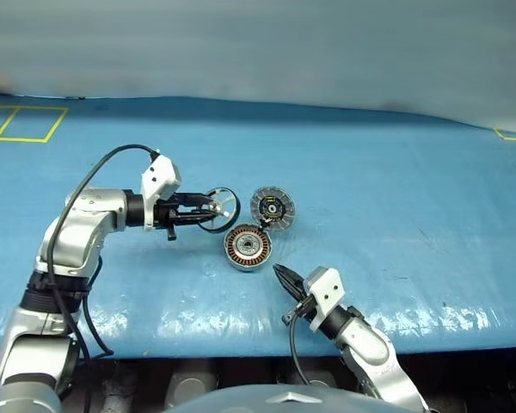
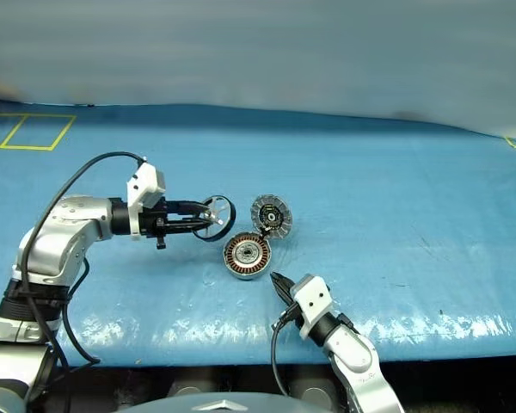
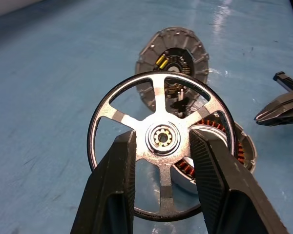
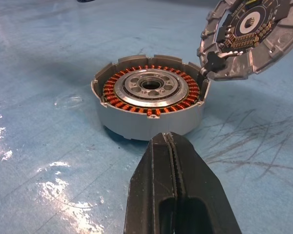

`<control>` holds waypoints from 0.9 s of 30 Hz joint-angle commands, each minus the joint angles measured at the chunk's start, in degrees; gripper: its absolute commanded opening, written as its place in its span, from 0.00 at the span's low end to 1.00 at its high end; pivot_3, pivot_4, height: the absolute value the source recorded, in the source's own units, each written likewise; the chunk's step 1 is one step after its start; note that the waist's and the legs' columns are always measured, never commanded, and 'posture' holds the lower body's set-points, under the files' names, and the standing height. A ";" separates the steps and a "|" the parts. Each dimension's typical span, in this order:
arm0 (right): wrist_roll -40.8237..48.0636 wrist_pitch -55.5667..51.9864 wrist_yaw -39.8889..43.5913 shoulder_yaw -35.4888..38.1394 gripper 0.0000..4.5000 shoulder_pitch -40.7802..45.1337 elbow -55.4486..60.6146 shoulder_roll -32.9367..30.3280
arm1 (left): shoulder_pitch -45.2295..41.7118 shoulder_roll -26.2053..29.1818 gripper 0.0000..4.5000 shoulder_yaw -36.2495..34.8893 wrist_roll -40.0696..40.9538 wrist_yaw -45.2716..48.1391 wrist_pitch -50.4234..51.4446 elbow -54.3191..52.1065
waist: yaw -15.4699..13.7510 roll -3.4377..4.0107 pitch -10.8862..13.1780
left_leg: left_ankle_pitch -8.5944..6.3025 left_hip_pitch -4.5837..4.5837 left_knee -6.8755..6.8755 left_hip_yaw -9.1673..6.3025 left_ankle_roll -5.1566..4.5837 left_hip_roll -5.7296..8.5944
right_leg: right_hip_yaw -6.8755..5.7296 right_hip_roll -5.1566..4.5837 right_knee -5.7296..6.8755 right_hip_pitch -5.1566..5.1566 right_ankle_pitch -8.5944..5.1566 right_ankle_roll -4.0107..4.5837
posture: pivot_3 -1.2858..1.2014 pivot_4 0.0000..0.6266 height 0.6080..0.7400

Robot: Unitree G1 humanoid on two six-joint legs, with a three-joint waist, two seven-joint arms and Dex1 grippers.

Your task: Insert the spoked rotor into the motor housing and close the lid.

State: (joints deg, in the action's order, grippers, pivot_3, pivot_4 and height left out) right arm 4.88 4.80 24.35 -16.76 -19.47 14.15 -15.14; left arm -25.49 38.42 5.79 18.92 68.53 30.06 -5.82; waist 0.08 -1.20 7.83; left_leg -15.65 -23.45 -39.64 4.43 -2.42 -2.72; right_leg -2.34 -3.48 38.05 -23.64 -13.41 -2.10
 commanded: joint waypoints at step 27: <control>-1.69 2.41 -0.46 0.28 0.00 -0.14 -0.91 0.54 | -8.64 -4.10 0.29 15.38 -11.71 3.87 -12.60 8.29 | -0.27 0.02 0.01 | 0.00 -0.03 0.00 0.01 -0.01 0.09 | 0.03 0.10 0.02 -0.05 -0.01 0.01 | 0.52 0.24 1.00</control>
State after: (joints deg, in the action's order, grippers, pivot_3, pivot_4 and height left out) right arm 3.08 5.99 23.80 -16.48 -19.56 12.31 -14.83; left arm -33.61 34.30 21.73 7.42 72.54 18.37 2.48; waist -0.19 -1.18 7.84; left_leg -15.65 -23.48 -39.63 4.44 -2.43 -2.63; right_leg -2.31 -3.38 38.08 -23.69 -13.42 -2.09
